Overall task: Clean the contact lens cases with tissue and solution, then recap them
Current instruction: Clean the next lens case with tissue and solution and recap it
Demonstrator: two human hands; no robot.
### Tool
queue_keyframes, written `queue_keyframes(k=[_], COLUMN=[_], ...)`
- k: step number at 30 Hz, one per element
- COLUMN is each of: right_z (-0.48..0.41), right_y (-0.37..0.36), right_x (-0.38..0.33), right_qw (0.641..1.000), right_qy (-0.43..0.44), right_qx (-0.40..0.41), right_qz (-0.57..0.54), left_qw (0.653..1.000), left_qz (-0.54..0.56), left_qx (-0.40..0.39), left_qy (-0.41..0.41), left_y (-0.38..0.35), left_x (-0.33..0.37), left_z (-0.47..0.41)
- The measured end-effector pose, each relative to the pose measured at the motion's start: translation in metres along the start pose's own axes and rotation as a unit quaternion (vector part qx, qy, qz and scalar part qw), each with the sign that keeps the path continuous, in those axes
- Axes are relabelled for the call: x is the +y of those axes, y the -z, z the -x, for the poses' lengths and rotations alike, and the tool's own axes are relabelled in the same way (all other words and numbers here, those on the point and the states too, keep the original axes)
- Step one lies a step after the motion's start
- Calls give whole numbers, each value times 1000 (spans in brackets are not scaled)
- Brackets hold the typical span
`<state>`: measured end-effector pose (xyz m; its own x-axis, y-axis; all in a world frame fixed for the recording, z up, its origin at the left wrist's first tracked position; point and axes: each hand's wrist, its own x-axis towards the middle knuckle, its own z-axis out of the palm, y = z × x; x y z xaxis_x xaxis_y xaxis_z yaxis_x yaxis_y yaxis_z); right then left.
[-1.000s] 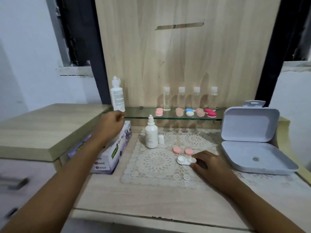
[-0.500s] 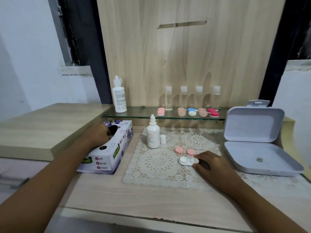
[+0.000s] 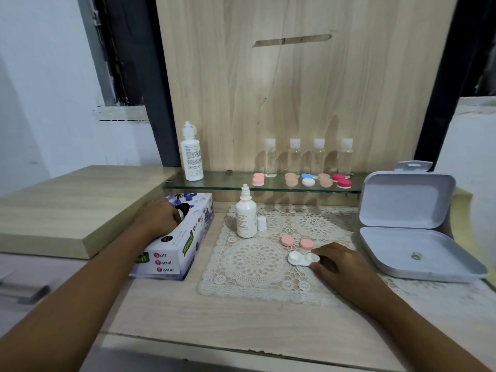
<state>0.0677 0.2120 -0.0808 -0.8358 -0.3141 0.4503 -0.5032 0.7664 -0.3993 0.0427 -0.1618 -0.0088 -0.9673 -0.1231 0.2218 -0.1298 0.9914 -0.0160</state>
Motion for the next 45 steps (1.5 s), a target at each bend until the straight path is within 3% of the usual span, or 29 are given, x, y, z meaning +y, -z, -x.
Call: queue_keyframes(k=[12,15,18,24,33,38,41,45], right_z=[0,0,0,0,1,1,1,1], right_y=[2,2,2,4,4,5,5,5], right_x=[0,0,-1,-3,-4,-5,-5,-5], right_qw=[1000,1000,1000,1000,1000,1000,1000,1000], right_qy=[-1,0,-2,3,-1,1,0,2], right_qx=[-4,-6,-4,-4,-4,-4,-2,1], right_qz=[-5,-7,-7,4,8,10,9,6], left_qw=[967,933,872,851,768,795,788,843], left_qz=[216,313,449,490,598,561,575,512], left_qx=[119,143,142,156,219,221,217,159], left_qy=[67,105,128,107,66,57,38,-48], left_y=[2,5,9,15,47,57,61,63], left_x=[4,2,0,6,11,20,33,67], left_z=[5,5,7,11,19,18,22,38])
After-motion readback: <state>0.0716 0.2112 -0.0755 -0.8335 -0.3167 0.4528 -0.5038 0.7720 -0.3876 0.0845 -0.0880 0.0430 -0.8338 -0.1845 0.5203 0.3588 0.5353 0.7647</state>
